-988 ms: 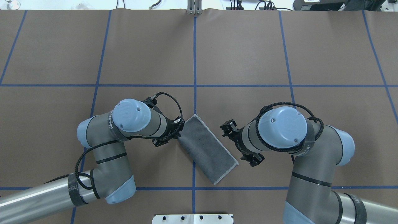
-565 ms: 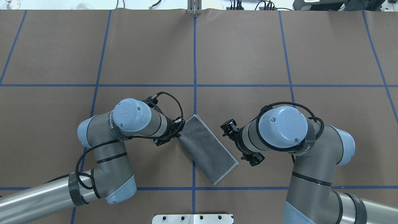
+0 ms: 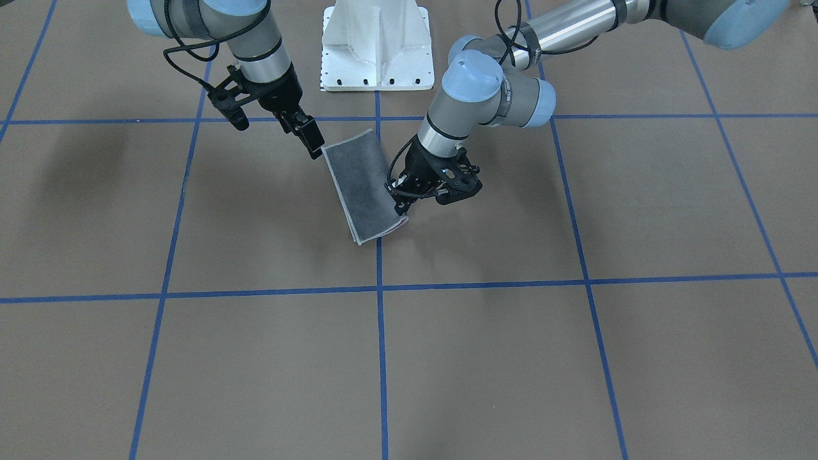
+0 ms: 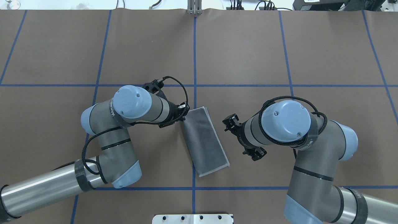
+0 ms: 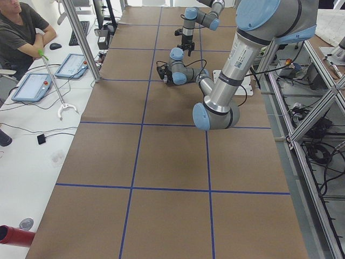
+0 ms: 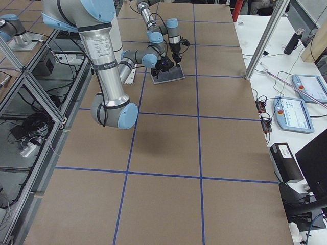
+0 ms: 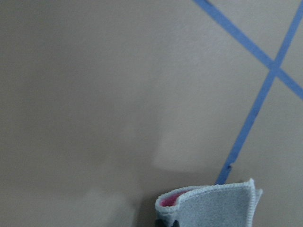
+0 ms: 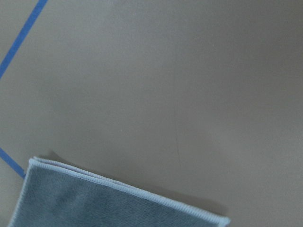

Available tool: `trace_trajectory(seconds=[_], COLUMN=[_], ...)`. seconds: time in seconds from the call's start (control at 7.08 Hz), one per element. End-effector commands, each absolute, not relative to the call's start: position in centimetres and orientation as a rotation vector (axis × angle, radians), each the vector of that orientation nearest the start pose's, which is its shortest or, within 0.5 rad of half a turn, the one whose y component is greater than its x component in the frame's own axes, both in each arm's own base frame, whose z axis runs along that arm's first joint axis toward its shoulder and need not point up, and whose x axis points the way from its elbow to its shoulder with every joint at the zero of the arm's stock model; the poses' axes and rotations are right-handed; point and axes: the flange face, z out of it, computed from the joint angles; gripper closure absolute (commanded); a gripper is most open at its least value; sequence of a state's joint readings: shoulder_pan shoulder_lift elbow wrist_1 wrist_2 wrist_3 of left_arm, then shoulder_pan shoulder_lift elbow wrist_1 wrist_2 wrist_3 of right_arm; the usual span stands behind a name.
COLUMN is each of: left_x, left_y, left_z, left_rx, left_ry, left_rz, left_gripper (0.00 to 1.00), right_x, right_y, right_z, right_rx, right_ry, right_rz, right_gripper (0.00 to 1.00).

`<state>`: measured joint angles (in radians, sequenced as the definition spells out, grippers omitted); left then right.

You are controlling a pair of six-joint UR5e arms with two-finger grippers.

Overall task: Fold towel twice with both arms
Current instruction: 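Release the towel and move both grippers to its far end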

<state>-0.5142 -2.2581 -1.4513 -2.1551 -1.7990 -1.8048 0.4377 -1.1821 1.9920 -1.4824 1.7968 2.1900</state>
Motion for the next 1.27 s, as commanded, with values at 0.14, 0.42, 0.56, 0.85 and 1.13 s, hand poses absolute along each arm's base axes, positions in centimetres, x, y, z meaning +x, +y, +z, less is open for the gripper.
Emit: trace_trajectory(seconds=[0.14, 0.42, 0.56, 0.85, 1.13], left_x=[61.0, 60.3, 59.4, 58.3, 54.8], left_y=[-53.3, -56.4, -57.2, -57.0, -53.4], left_z=[20.6, 19.6, 19.4, 18.6, 22.0], left_rx=[0.018, 0.035, 0.05, -0.01, -0.059], left_ry=[1.191, 1.18, 1.183, 1.203, 1.232], left_rz=[-0.563, -0.596, -0.595, -0.559, -0.584], left_gripper=[1.0, 0.27, 0.2, 0.19, 0.2], right_x=[-46.7, -46.9, -46.7, -45.7, -43.1], right_y=[-35.8, -36.1, -36.4, -37.7, -40.3], right_z=[26.5, 26.9, 26.9, 26.8, 26.8], right_rx=[-0.265, -0.261, -0.257, -0.243, -0.237], right_ry=[-0.888, -0.881, -0.882, -0.891, -0.904], right_rz=[0.864, 0.864, 0.871, 0.886, 0.867], right_gripper=[0.0, 0.0, 0.0, 0.0, 0.0])
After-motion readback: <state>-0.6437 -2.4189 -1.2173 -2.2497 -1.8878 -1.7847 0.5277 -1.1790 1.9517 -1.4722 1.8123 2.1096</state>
